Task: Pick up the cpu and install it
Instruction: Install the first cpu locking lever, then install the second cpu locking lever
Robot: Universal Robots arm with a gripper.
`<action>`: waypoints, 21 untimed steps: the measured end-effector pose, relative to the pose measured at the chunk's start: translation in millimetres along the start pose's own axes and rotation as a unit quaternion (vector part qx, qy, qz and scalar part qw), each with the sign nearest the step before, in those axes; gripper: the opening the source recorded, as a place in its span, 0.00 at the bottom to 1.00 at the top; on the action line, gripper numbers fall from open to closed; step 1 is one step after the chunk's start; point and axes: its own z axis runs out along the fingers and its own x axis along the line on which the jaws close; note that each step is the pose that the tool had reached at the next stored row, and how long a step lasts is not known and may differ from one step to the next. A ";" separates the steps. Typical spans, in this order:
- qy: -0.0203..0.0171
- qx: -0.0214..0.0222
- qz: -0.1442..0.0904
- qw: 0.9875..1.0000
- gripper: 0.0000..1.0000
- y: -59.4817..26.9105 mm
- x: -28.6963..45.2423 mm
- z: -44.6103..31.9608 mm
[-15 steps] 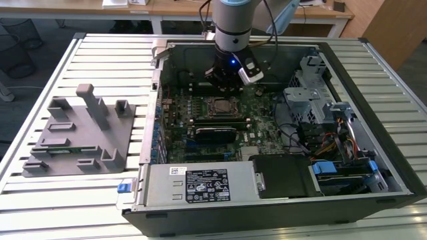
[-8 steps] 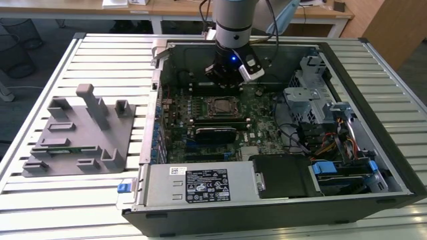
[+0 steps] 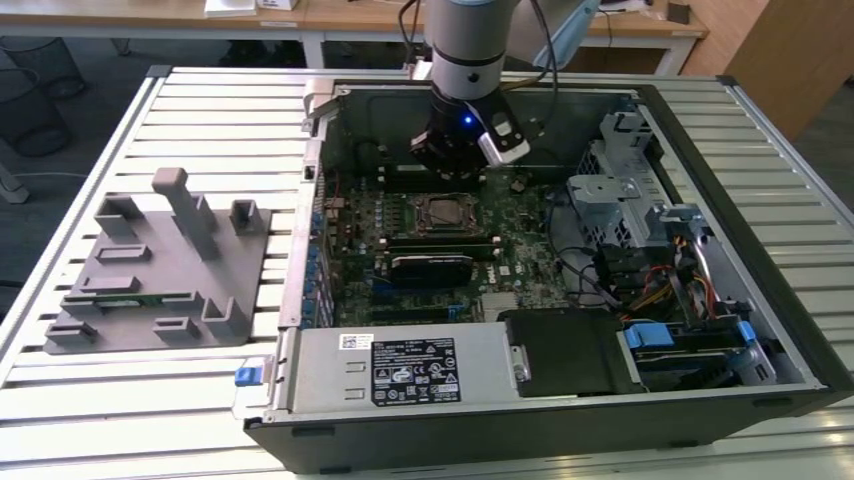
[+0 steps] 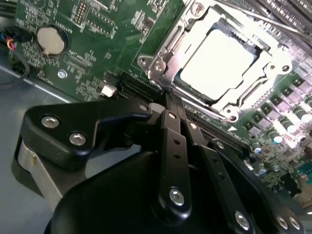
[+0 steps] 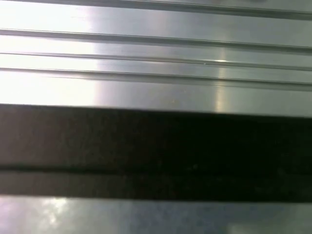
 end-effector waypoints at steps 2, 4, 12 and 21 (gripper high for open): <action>0.000 0.000 0.000 1.000 0.11 -1.2 0.0 -0.1; 0.000 0.000 0.000 1.000 0.11 -2.2 0.1 -0.2; 0.000 0.000 0.000 1.000 0.11 -4.9 0.1 -0.4; 0.000 0.000 0.000 1.000 0.11 -12.7 0.3 -1.0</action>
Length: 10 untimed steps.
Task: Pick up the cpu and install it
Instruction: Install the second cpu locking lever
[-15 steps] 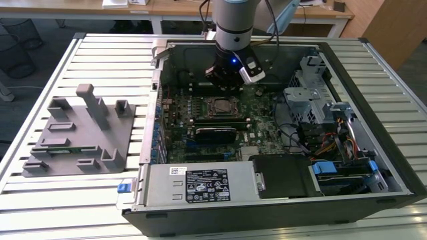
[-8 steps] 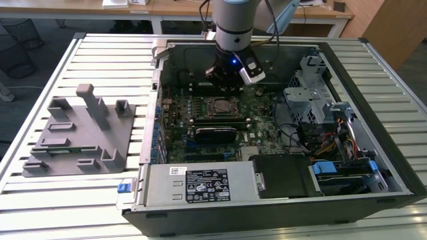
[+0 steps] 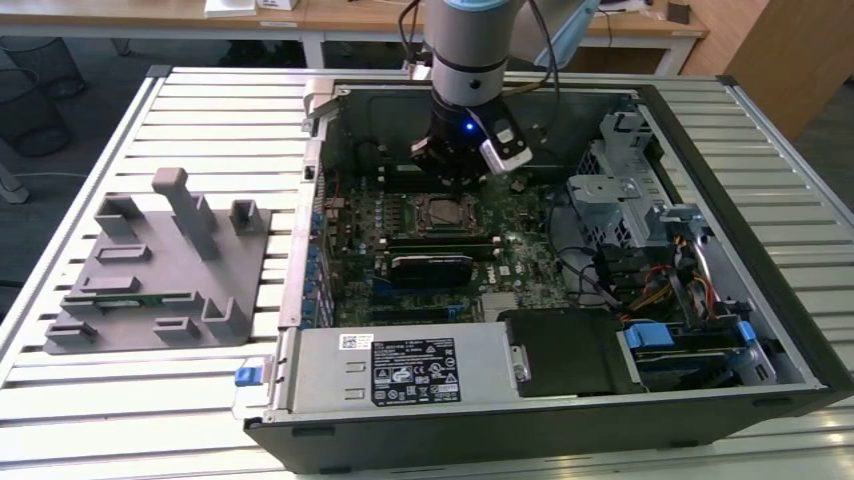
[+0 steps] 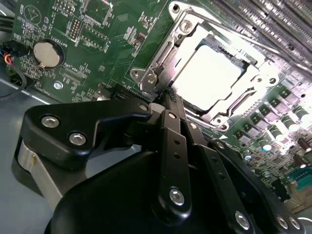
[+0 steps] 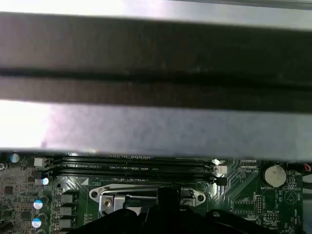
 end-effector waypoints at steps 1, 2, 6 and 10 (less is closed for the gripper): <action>0.000 0.000 0.000 1.000 0.11 -1.1 0.0 -0.1; 0.000 0.000 0.000 1.000 0.11 -2.5 0.0 -0.2; 0.000 0.000 0.000 1.000 0.11 -9.2 0.2 -0.7; 0.000 0.000 0.000 1.000 0.11 -11.2 0.2 -3.7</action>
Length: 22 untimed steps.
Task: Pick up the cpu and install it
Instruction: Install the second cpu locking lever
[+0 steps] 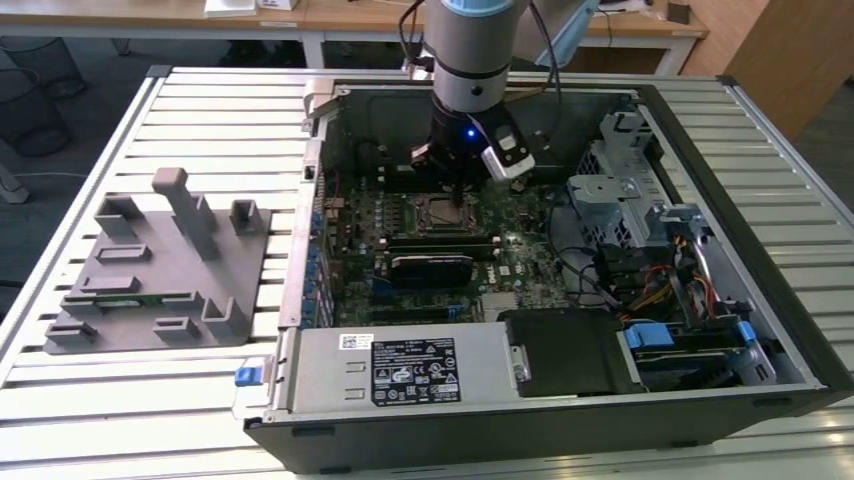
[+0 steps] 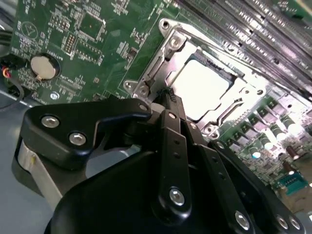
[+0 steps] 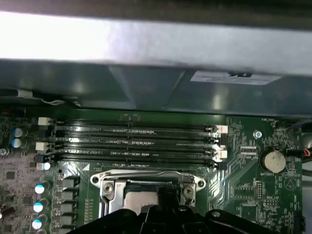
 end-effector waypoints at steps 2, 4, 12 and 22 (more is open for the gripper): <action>0.000 0.000 0.000 1.000 0.11 0.6 -0.3 -7.2; 0.000 0.000 0.000 1.000 0.11 1.2 -0.6 -16.2; 0.000 0.001 0.000 1.000 0.11 -2.2 -1.1 -31.1; 0.008 0.033 -0.001 0.999 0.11 -18.8 -0.7 -32.0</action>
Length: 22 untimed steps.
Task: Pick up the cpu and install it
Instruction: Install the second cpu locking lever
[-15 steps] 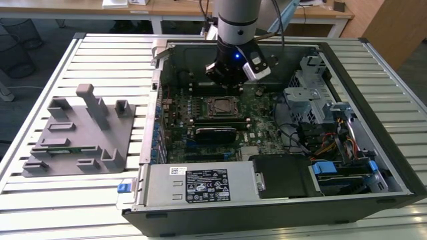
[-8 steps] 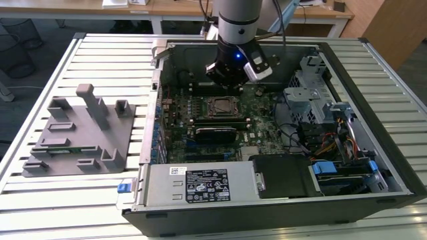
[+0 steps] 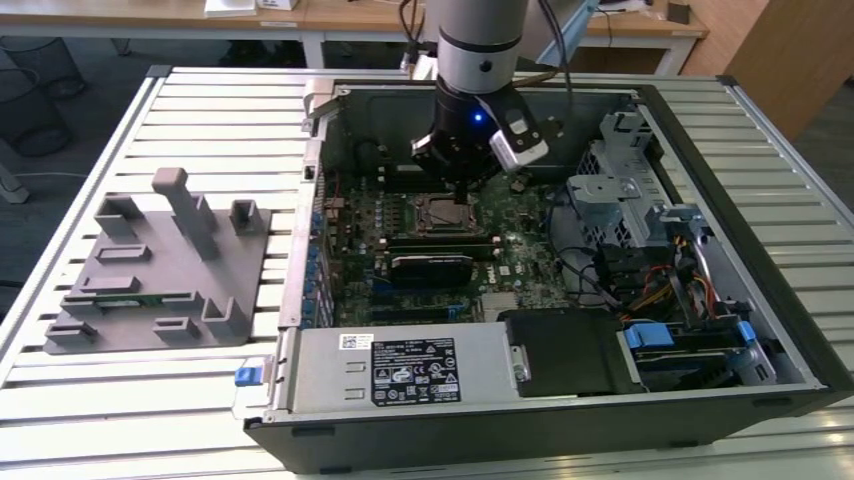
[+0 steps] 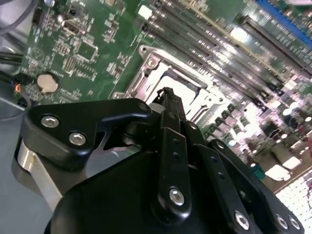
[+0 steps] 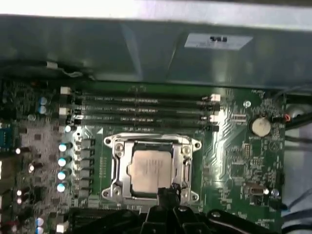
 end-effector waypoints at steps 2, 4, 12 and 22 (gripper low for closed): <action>0.000 -0.001 0.000 1.000 0.11 -6.7 0.2 0.4; 0.000 -0.001 0.000 1.000 0.11 -12.1 0.6 0.8; 0.000 -0.012 0.000 1.000 0.11 -28.1 5.0 2.8; -0.001 -0.024 0.001 1.000 0.11 -37.0 10.7 3.2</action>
